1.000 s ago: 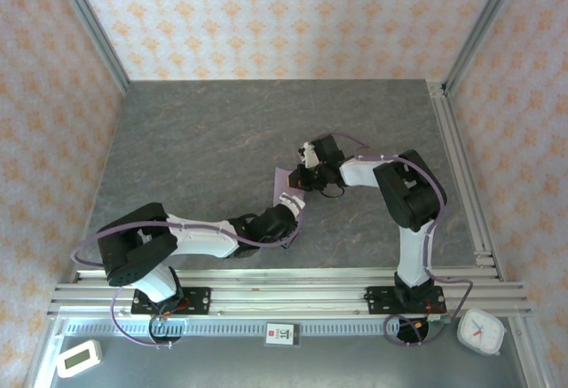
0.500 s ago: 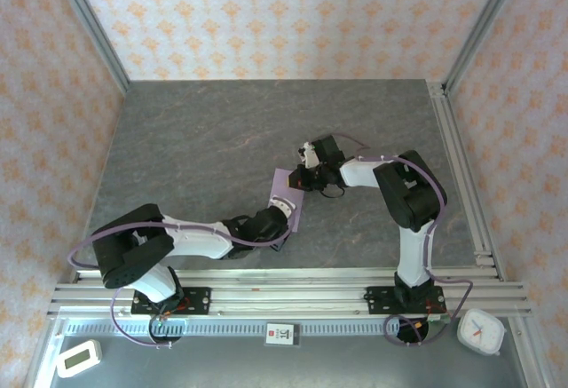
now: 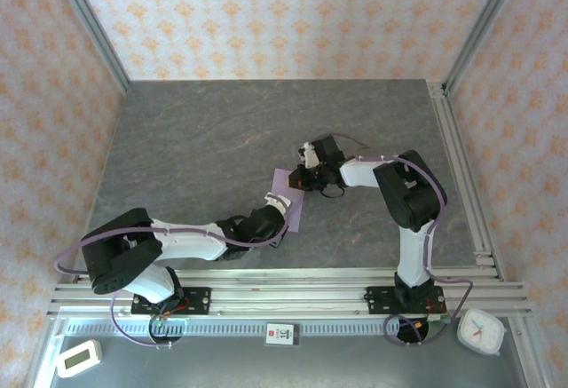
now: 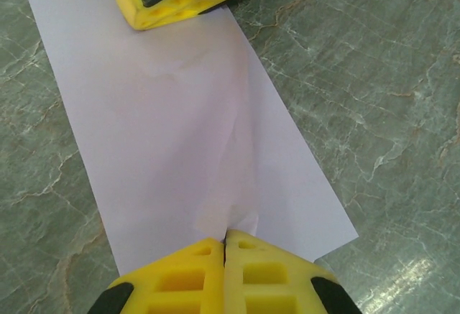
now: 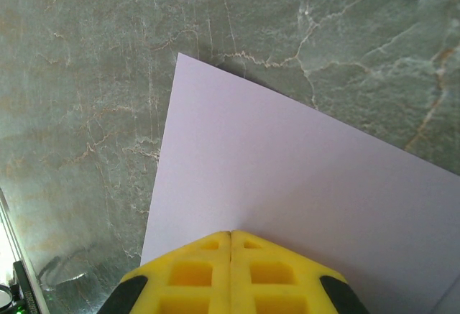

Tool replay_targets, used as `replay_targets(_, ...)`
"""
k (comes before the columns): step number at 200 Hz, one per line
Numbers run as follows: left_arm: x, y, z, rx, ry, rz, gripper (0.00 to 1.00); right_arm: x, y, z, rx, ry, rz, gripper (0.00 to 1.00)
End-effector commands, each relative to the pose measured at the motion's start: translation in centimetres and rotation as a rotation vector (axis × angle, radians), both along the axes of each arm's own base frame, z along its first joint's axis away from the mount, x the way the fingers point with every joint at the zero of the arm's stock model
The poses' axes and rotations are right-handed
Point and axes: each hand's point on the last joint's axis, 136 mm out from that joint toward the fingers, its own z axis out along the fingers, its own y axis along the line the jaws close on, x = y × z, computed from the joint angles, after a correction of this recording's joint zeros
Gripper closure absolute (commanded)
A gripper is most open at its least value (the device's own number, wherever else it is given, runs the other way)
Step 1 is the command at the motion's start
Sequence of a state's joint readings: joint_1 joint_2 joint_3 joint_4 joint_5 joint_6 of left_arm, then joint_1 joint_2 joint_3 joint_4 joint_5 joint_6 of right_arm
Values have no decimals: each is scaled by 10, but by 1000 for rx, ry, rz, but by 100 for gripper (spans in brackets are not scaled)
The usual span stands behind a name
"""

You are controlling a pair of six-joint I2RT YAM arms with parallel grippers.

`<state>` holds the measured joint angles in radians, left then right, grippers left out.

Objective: Fold a paper plane with a square sheet of paper (pick it up from the middle)
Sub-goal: Fold the triangle a second time at the center of the table.

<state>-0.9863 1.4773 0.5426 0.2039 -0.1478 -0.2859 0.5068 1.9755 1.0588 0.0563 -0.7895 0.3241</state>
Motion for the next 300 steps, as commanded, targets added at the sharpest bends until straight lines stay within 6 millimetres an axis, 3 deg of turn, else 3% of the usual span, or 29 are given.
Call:
replay_targets(1,10,1,4,47,-30,16,100,-26,-21,-41,-129,126,-11,100)
replay_targets(101,34,4,4,140,-64,67,100,-27,-22,-43,-135,128,-9,100)
replay_targets(183,39,24,-5,172,-66,152,100,-28,-23,-44,-139,128,-9,100)
replay_targets(300,46,35,-16,201,-62,193,100,-30,-23,-47,-144,132,-6,100)
